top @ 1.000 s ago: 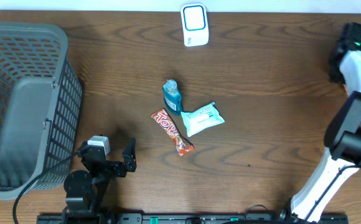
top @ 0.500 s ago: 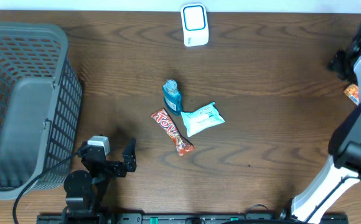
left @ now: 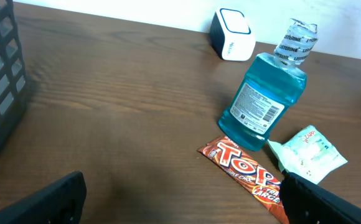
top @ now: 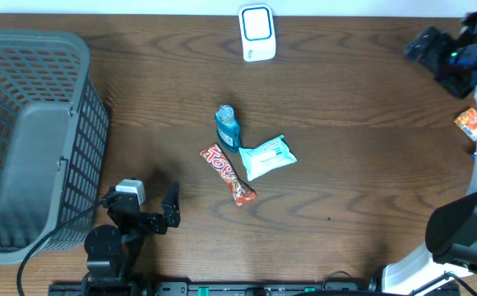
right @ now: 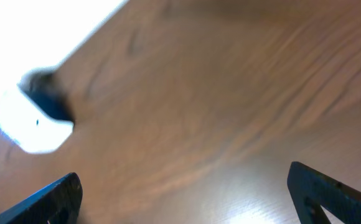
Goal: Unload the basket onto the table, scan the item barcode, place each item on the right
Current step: 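Carry the orange box to the right table edge and release it, then reach the right gripper toward the mint-green wipes pack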
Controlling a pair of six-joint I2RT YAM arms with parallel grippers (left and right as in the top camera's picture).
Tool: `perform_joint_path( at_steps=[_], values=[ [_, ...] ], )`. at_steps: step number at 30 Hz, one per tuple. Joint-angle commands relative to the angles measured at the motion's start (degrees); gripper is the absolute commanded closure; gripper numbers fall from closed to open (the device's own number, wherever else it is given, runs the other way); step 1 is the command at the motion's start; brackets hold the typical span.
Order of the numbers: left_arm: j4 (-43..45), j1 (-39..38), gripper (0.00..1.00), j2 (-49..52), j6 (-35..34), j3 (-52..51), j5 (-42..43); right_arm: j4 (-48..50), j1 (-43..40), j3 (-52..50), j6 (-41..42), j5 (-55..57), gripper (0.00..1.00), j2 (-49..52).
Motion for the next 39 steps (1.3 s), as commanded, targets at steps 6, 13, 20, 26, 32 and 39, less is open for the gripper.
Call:
perform_joint_path(
  at_steps=[6,13,20,26,32,39],
  values=[
    [-1.5,0.2,0.02,0.0,-0.1,-0.8,0.9,-9.7,6.9,0.2,1.1,-4.6,0.01,-0.2],
    [-1.5,0.2,0.01,0.0,-0.1,-0.8,0.9,-17.1,15.9,-0.1,0.6,-3.7,0.01,-0.2],
    [-1.5,0.2,0.02,0.0,-0.1,-0.8,0.9,-17.2,25.9,-1.9,0.3,2.9,0.01,-0.2],
    [-1.5,0.2,0.02,0.0,-0.1,-0.8,0.9,-15.3,32.8,-7.3,-0.8,8.2,0.01,-0.2],
    [-1.5,0.2,0.02,0.0,-0.1,-0.8,0.9,-5.2,37.7,-17.9,-0.8,9.5,0.03,-0.2],
    [-1.5,0.2,0.02,0.0,-0.1,-0.8,0.9,4.9,40.0,-26.3,2.0,9.0,0.19,-0.2]
  ],
)
